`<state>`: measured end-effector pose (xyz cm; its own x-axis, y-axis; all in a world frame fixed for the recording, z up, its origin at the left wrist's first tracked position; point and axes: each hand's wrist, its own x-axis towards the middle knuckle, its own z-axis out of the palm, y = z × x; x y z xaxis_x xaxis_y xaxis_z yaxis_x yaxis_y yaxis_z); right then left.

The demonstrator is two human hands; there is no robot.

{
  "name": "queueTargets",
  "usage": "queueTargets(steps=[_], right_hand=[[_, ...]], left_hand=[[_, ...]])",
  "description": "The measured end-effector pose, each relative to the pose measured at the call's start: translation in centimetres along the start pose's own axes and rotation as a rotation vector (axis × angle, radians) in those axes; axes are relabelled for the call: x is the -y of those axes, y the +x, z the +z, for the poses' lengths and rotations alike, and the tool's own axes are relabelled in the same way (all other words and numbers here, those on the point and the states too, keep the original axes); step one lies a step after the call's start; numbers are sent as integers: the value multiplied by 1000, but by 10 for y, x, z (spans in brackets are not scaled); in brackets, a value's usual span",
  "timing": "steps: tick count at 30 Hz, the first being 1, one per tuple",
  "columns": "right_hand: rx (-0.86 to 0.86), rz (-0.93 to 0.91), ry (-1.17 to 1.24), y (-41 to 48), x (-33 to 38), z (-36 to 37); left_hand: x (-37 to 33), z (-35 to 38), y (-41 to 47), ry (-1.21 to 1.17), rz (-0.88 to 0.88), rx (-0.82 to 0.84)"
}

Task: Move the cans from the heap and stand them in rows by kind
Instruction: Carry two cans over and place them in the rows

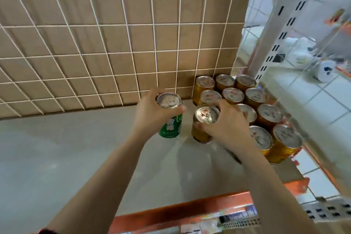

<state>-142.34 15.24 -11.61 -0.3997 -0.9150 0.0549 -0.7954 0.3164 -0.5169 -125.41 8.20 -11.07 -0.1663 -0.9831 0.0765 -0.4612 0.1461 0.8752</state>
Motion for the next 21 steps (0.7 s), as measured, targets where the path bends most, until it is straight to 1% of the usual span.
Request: queueTargets(steps=[2, 7, 11, 16, 21], right_hand=[[21, -11, -18, 11, -2, -4], [152, -26, -123, 21, -4, -16], [190, -69, -189, 22, -7, -21], [182, -105, -304, 22, -9, -24], [156, -114, -290, 19, -13, -25]], left_hand=[[-3, 5, 12, 15, -9, -20], [-7, 20, 34, 27, -30, -45], [-7, 30, 48, 38, -26, -32], [-6, 42, 65, 33, -23, -17], [-2, 54, 80, 70, -22, -32]])
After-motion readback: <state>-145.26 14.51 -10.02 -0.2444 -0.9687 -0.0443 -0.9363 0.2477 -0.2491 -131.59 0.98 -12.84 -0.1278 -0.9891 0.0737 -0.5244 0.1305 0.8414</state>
